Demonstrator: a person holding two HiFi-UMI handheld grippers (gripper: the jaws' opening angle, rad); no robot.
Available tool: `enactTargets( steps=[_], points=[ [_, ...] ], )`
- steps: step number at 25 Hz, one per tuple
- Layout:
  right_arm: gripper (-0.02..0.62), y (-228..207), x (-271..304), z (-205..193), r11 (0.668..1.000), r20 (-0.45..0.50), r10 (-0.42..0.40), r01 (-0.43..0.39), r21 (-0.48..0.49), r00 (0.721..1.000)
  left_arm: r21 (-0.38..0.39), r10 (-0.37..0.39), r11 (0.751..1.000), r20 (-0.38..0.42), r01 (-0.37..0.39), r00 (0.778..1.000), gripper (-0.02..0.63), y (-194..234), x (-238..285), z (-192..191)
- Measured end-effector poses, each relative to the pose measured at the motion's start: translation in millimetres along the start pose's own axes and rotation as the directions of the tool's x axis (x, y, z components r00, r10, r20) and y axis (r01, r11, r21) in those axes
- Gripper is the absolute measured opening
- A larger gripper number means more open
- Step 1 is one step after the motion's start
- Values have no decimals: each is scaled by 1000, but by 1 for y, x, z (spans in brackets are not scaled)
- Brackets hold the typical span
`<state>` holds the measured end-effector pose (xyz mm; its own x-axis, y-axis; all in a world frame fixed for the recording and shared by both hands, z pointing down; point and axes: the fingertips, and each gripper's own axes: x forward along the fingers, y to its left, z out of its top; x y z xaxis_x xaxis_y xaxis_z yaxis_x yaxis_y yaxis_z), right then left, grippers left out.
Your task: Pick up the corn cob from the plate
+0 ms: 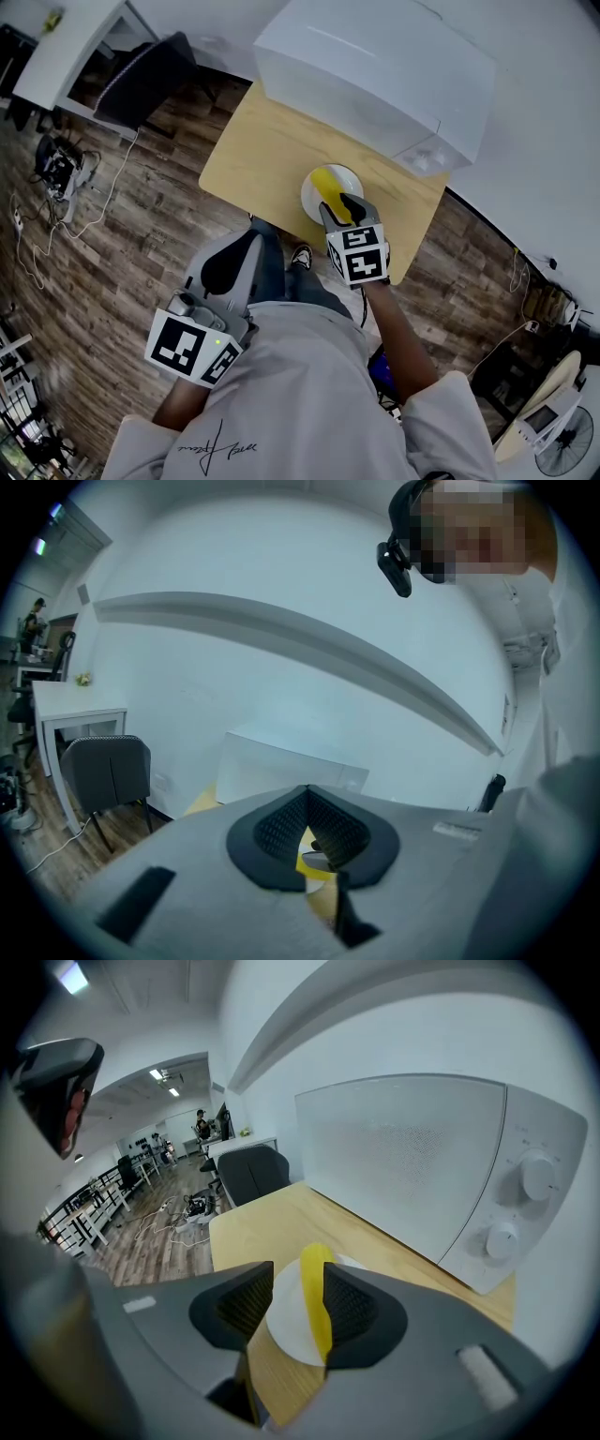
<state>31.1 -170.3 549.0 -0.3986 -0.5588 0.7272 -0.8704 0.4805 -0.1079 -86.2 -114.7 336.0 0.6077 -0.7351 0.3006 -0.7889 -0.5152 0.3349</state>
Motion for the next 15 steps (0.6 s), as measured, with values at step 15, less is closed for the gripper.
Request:
enactTargets(
  steps=[15],
  points=[
    [215, -13, 43, -20, 996, -133, 3, -15, -89, 991, -17, 25, 1000, -14, -25, 1000, -6, 17, 3, 0]
  ],
)
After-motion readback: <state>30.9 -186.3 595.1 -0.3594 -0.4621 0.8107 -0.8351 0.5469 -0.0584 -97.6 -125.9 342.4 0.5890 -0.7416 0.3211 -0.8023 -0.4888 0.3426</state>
